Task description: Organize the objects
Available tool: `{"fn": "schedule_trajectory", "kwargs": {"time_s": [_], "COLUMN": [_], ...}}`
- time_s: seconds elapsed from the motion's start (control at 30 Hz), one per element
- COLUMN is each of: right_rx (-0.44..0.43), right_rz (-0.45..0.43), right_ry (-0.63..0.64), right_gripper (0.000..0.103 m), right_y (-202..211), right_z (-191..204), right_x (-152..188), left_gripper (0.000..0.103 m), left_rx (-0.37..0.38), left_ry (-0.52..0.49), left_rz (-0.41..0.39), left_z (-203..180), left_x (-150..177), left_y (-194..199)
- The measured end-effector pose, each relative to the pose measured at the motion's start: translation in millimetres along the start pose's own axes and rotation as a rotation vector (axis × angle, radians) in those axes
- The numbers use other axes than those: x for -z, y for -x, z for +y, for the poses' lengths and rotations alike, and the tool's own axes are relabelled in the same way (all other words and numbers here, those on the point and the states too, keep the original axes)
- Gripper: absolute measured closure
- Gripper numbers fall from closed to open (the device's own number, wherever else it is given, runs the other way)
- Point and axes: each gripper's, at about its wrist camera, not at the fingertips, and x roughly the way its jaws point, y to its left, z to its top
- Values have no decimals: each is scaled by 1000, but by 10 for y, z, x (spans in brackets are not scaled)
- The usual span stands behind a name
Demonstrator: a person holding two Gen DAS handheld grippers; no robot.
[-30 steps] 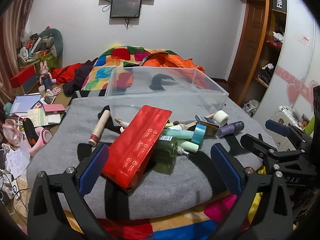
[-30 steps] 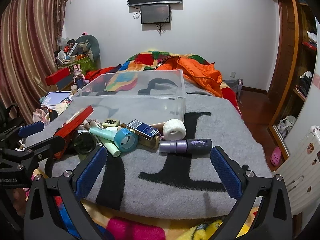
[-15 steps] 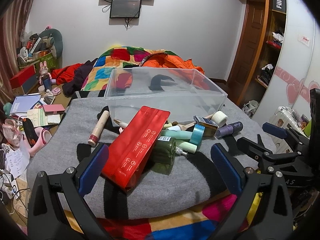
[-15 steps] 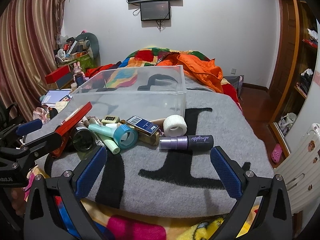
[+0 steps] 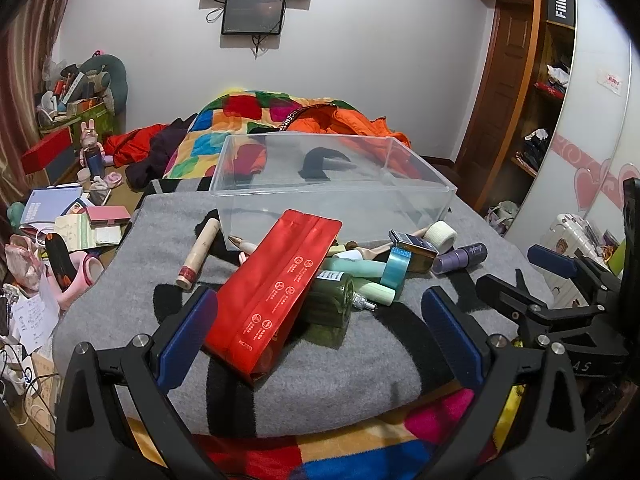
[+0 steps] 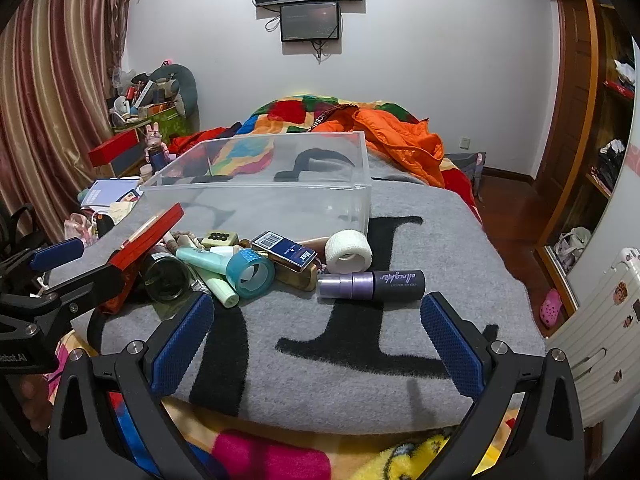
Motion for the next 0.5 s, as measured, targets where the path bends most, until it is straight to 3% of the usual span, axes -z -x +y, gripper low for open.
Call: {"fn": "schedule_trajectory", "kwargs": {"time_s": [0.5], "right_rx": [-18], "right_rz": [-1], "right_ry": [-7], "right_gripper": [0], "right_y": [-15], "right_z": [-15], "right_x": [-9], "left_gripper": [0], "left_rx": [21], "left_ry": [15], "left_rz": [26], "left_z": [10], "left_x": [-4], "left_y": [-59]}}
